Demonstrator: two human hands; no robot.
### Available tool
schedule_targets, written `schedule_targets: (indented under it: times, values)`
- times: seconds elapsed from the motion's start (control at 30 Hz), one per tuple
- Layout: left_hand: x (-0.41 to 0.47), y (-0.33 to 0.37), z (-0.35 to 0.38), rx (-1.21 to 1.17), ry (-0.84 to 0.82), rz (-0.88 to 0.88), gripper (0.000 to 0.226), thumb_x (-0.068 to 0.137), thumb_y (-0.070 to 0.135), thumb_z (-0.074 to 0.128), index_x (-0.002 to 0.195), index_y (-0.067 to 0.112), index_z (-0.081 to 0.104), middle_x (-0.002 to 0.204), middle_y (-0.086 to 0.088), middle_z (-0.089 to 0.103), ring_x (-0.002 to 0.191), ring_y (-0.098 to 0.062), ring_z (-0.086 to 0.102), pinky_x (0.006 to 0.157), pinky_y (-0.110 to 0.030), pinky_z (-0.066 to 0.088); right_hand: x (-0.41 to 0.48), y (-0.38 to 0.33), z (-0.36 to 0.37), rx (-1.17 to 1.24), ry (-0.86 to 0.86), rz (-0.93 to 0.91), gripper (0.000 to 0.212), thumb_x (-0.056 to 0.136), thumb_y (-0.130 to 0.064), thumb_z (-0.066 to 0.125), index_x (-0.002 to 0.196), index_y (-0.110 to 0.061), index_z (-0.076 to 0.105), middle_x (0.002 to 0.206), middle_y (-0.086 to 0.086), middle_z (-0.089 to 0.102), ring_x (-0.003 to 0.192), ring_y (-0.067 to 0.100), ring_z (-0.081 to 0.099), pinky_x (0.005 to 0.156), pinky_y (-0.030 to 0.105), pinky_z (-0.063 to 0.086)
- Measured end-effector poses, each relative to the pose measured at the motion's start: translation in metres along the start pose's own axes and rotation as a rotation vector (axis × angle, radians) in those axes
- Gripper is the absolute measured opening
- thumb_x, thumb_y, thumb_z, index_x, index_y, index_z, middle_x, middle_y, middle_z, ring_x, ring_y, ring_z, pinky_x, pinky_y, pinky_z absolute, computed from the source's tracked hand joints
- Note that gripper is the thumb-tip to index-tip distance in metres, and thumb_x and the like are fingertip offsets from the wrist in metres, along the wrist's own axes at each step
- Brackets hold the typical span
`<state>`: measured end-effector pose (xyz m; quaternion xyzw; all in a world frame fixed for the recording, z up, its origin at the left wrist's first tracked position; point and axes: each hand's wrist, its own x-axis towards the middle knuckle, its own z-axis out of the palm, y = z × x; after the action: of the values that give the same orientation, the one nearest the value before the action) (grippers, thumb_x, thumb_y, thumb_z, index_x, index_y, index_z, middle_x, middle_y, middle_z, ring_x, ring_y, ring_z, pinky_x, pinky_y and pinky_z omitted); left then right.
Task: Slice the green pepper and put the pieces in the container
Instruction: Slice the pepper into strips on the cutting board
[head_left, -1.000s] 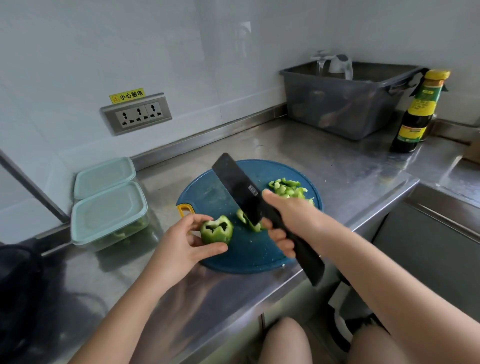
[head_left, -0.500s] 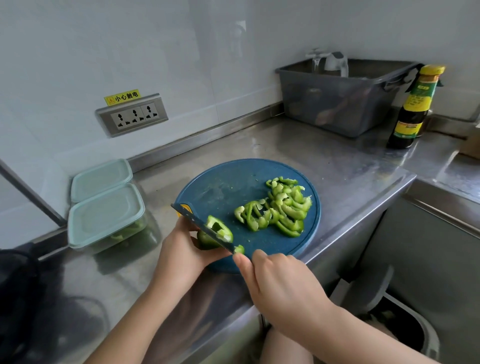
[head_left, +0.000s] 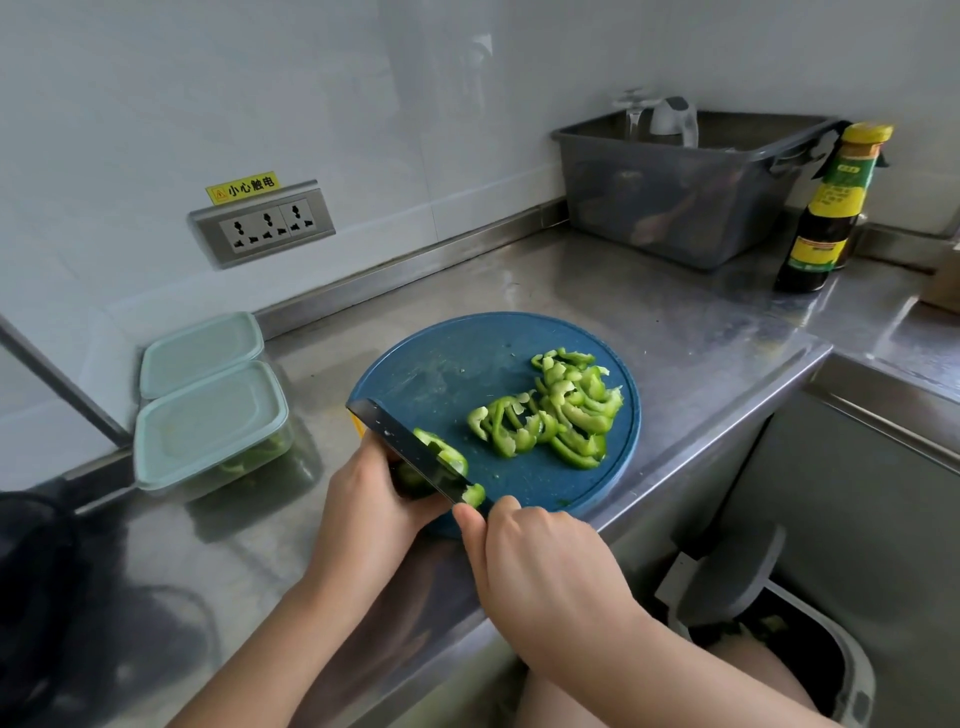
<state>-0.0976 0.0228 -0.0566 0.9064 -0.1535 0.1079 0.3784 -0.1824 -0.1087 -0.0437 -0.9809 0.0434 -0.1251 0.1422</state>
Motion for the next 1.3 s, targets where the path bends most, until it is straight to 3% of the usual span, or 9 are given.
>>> schedule_targets:
  times: [0.1, 0.17, 0.37, 0.63, 0.83, 1.03, 1.1, 1.2, 1.3]
  values:
    - [0.000, -0.003, 0.001, -0.022, -0.007, -0.007, 0.051, 0.051, 0.043, 0.081, 0.090, 0.031, 0.049, 0.079, 0.017, 0.067, 0.075, -0.007, 0.062, 0.060, -0.005, 0.040, 0.010, -0.007, -0.007, -0.083, -0.079, -0.067, 0.048, 0.099, -0.046, 0.025, 0.061, -0.017, 0.021, 0.050, 0.000, 0.020, 0.042, 0.020, 0.010, 0.041, 0.027, 0.004]
    - [0.001, -0.003, 0.001, -0.009, 0.005, -0.006, 0.052, 0.053, 0.040, 0.082, 0.091, 0.030, 0.048, 0.077, 0.016, 0.066, 0.074, -0.009, 0.061, 0.060, -0.005, 0.040, 0.014, -0.005, -0.008, 0.040, -0.169, -0.113, 0.049, 0.100, -0.047, 0.016, 0.063, -0.016, 0.022, 0.061, 0.003, 0.034, 0.048, 0.023, 0.024, 0.044, 0.029, 0.012]
    - [0.002, -0.002, 0.003, 0.002, 0.022, -0.035, 0.058, 0.054, 0.037, 0.087, 0.099, 0.018, 0.056, 0.088, 0.014, 0.065, 0.086, -0.013, 0.063, 0.062, -0.008, 0.040, 0.014, 0.005, -0.011, 0.050, -0.236, -0.095, 0.049, 0.100, -0.048, 0.015, 0.062, -0.018, 0.022, 0.060, -0.001, 0.028, 0.050, 0.023, 0.028, 0.045, 0.033, 0.019]
    - [0.002, -0.003, 0.005, 0.031, 0.059, -0.018, 0.051, 0.056, 0.039, 0.084, 0.091, 0.018, 0.053, 0.088, 0.008, 0.064, 0.078, -0.012, 0.057, 0.060, -0.008, 0.038, 0.008, 0.017, -0.006, 0.048, -0.245, -0.091, 0.049, 0.099, -0.049, 0.014, 0.062, -0.018, 0.022, 0.060, -0.002, 0.031, 0.052, 0.026, 0.032, 0.047, 0.033, 0.022]
    - [0.002, -0.003, 0.005, -0.010, 0.055, -0.065, 0.051, 0.054, 0.044, 0.082, 0.085, 0.017, 0.052, 0.083, 0.008, 0.065, 0.077, -0.014, 0.061, 0.062, -0.023, 0.043, 0.019, 0.021, -0.008, 0.159, -0.276, -0.103, 0.053, 0.100, -0.047, 0.019, 0.060, -0.014, 0.030, 0.059, 0.001, 0.036, 0.059, 0.030, 0.038, 0.059, 0.034, 0.030]
    - [0.002, -0.005, 0.006, -0.017, 0.066, -0.091, 0.047, 0.057, 0.037, 0.085, 0.079, 0.018, 0.048, 0.075, 0.007, 0.062, 0.069, -0.005, 0.057, 0.053, -0.011, 0.037, 0.043, 0.024, -0.013, 0.289, -0.347, -0.147, 0.049, 0.104, -0.033, 0.021, 0.057, -0.017, 0.024, 0.055, 0.008, 0.035, 0.066, 0.038, 0.051, 0.065, 0.046, 0.042]
    - [0.002, -0.005, 0.006, -0.020, 0.059, -0.098, 0.046, 0.057, 0.035, 0.085, 0.078, 0.017, 0.047, 0.072, 0.007, 0.060, 0.065, -0.002, 0.054, 0.052, -0.011, 0.037, 0.051, 0.020, -0.020, 0.321, -0.402, -0.168, 0.045, 0.105, -0.024, 0.019, 0.061, -0.019, 0.024, 0.058, 0.006, 0.034, 0.074, 0.039, 0.055, 0.069, 0.047, 0.044]
    - [0.002, -0.005, 0.006, -0.045, 0.058, -0.103, 0.047, 0.057, 0.032, 0.086, 0.077, 0.017, 0.046, 0.069, 0.007, 0.059, 0.062, -0.003, 0.053, 0.051, -0.012, 0.036, 0.068, 0.017, -0.021, 0.239, -0.461, -0.219, 0.037, 0.105, -0.024, 0.018, 0.083, -0.010, 0.045, 0.064, 0.004, 0.039, 0.077, 0.034, 0.054, 0.071, 0.042, 0.046]
    - [0.002, -0.005, 0.006, -0.065, 0.053, -0.101, 0.047, 0.056, 0.029, 0.087, 0.077, 0.017, 0.047, 0.071, 0.007, 0.061, 0.062, -0.002, 0.054, 0.053, -0.012, 0.037, 0.086, 0.008, -0.016, 0.149, -0.518, -0.171, 0.020, 0.102, -0.011, 0.028, 0.111, -0.005, 0.045, 0.081, 0.011, 0.052, 0.074, 0.029, 0.052, 0.053, 0.028, 0.042]
